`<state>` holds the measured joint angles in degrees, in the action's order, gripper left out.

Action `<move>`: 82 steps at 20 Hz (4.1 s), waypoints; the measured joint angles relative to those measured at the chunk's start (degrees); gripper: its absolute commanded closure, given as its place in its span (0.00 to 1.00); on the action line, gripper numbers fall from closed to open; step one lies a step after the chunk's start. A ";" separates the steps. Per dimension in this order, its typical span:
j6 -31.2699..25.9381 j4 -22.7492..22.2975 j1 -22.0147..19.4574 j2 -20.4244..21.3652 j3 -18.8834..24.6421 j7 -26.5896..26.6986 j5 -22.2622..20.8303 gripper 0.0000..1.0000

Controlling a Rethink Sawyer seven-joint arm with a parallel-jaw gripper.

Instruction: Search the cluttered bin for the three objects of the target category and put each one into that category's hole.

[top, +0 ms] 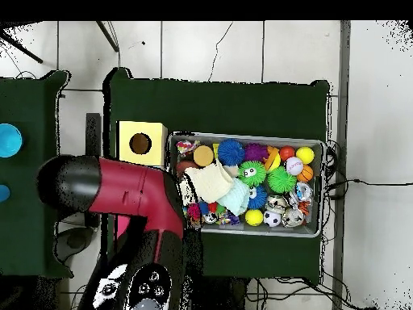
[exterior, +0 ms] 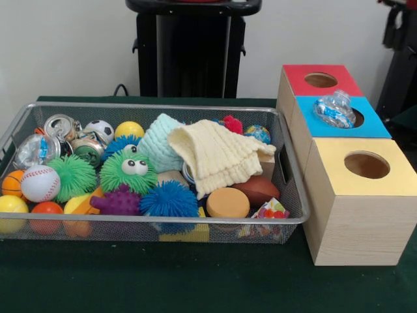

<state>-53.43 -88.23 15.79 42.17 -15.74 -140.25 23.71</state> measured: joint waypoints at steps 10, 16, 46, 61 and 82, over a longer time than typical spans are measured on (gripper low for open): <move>0.01 -1.49 -0.12 2.22 0.67 0.00 6.90 1.00; 0.01 -1.68 -2.02 1.88 0.71 0.00 6.90 1.00; 0.02 -2.78 -4.06 -0.02 -2.17 0.00 1.51 1.00; 4.60 -3.39 -5.36 -2.43 -1.85 0.00 0.71 1.00; 6.31 -2.47 -1.37 -11.55 -2.79 -0.01 0.55 1.00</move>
<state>-47.12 -90.70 14.42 30.62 -18.52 -140.26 24.26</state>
